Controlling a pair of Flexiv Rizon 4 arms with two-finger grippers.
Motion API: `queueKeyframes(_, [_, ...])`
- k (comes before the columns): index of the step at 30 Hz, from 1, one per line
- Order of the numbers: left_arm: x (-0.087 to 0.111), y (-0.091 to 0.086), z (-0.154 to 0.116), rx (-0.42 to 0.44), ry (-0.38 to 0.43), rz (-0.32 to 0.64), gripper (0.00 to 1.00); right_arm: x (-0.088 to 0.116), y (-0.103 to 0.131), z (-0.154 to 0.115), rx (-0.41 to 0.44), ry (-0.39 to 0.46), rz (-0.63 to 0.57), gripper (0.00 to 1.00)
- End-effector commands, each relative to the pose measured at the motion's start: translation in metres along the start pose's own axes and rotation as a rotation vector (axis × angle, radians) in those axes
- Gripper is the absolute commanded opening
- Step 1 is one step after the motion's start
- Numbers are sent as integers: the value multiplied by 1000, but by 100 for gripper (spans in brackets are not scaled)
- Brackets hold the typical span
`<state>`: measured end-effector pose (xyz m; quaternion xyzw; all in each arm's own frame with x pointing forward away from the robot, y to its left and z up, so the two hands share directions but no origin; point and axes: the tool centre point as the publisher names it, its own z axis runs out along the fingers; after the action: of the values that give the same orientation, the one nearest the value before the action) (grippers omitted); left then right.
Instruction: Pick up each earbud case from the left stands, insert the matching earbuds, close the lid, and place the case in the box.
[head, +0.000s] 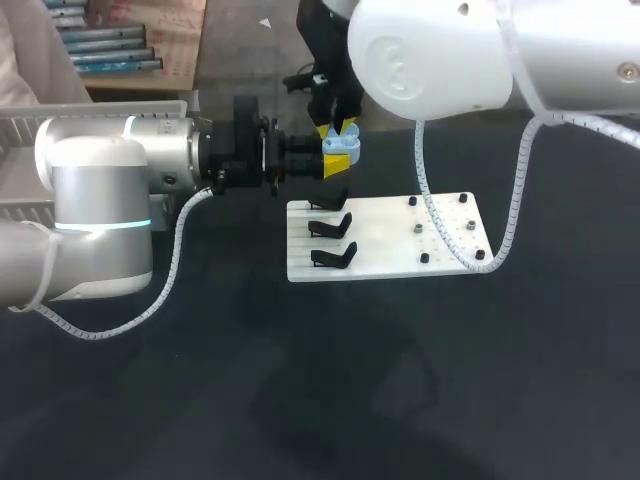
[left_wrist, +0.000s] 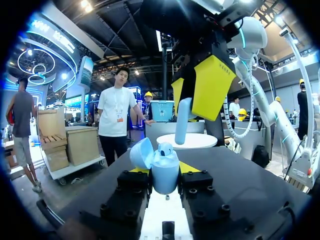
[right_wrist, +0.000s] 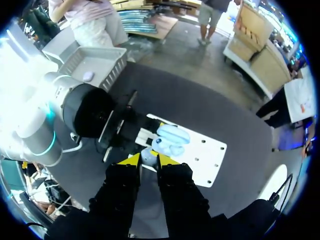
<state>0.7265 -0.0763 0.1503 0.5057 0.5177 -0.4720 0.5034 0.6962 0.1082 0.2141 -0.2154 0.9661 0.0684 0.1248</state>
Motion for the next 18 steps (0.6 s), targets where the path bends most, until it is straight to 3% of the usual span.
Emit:
queueKeyframes(1, [1, -2, 0, -8, -5, 5, 0, -1, 0, 1, 2, 10, -11, 0])
queueKeyframes(18, [1, -2, 0, -8, -5, 5, 0, 1, -9, 4, 0, -24, 5, 0])
